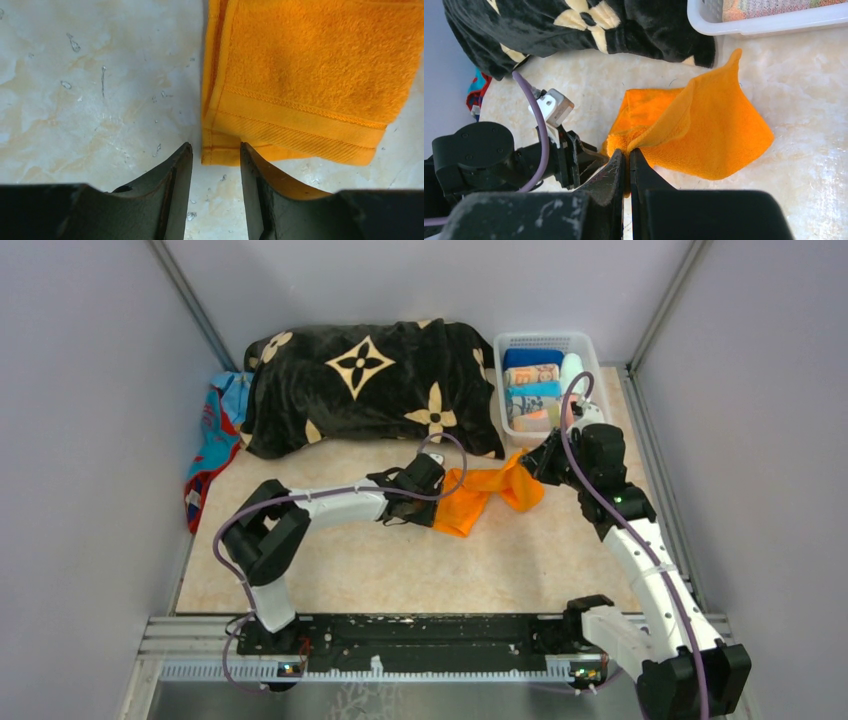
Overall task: Roll the towels
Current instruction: Flatten out the towel at the center of the board.
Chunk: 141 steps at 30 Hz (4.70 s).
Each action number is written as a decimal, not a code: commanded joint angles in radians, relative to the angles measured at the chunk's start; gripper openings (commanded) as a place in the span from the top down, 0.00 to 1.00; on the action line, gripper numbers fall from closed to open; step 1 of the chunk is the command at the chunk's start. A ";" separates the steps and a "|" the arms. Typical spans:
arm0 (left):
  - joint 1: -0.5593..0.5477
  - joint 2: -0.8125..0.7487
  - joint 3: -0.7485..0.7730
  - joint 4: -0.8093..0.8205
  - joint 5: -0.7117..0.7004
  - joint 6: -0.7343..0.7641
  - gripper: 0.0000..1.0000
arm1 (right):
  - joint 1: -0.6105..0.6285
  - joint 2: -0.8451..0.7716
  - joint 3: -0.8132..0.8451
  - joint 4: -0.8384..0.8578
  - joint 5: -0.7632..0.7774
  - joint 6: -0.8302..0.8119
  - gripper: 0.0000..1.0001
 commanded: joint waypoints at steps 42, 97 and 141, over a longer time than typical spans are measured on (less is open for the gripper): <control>0.243 -0.553 0.120 -0.325 -0.446 0.216 1.00 | -0.034 0.025 0.245 0.006 0.139 -0.077 1.00; 0.392 -0.874 -0.091 -0.187 -0.081 0.190 1.00 | -0.172 0.110 0.077 -0.086 -0.220 0.019 1.00; 0.444 -0.334 -0.254 0.216 -0.197 0.070 1.00 | -0.190 0.653 0.041 0.385 -0.053 0.191 0.84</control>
